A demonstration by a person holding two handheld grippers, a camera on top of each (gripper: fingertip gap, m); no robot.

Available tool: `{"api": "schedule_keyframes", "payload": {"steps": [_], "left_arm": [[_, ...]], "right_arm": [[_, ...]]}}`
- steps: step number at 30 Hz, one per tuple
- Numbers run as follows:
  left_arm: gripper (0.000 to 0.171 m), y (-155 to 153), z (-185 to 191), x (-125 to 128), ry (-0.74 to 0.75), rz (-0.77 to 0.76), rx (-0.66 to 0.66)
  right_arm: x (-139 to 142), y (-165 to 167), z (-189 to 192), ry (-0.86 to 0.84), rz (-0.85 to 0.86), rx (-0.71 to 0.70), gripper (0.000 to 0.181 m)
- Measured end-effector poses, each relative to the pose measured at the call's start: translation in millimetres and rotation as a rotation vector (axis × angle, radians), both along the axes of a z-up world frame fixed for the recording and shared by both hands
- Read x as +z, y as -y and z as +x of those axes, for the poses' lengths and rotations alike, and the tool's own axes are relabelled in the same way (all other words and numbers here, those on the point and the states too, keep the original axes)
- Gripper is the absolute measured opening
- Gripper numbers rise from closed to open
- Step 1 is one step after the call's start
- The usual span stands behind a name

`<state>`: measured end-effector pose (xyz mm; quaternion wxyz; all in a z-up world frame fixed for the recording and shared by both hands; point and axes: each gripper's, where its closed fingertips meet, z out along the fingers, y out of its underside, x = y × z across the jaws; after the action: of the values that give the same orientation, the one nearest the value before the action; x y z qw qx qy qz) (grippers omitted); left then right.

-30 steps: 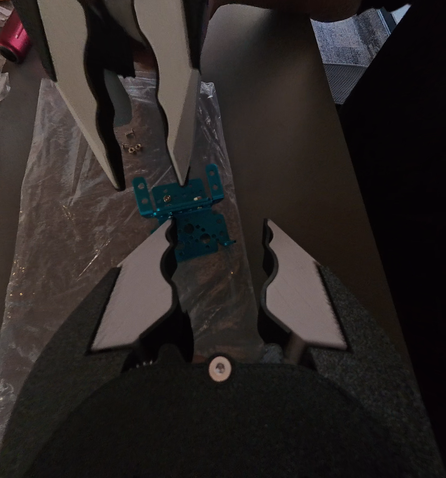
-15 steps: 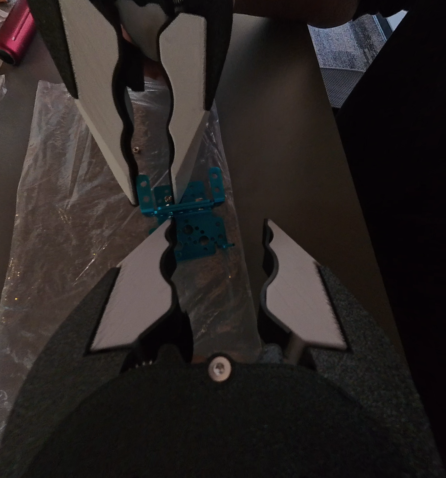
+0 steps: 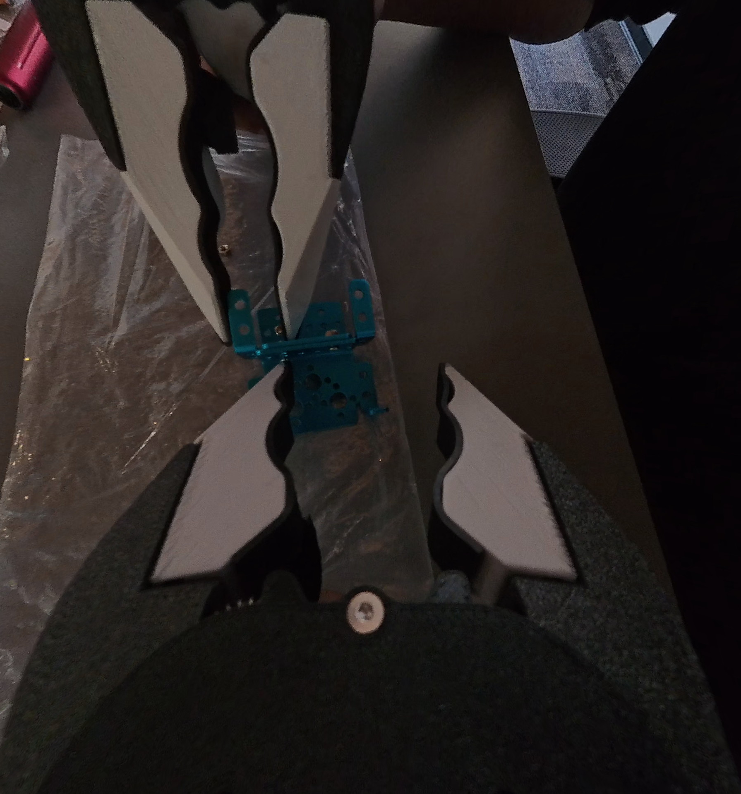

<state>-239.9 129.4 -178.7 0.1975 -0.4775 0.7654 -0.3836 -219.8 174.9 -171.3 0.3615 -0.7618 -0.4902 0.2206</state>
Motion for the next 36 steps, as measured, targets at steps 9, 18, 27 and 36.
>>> {"api": "schedule_keyframes", "payload": {"steps": [9,18,27,36], "left_arm": [[0.067,0.1,-0.3,-0.1,-0.001,0.001,0.000],[0.067,1.1,-0.5,0.2,0.001,0.001,-0.004],[0.068,1.7,-1.0,0.0,0.000,0.004,-0.006],[0.068,2.0,-0.7,-0.4,0.000,0.007,-0.006]], "right_arm": [[0.8,3.4,-3.0,-0.015,-0.015,0.015,0.024],[3.4,-0.1,0.6,-0.039,-0.036,-0.011,0.027],[3.1,-2.4,1.4,-0.029,-0.019,-0.018,0.015],[0.4,-0.7,-0.8,-0.014,-0.023,-0.008,0.018]]}}
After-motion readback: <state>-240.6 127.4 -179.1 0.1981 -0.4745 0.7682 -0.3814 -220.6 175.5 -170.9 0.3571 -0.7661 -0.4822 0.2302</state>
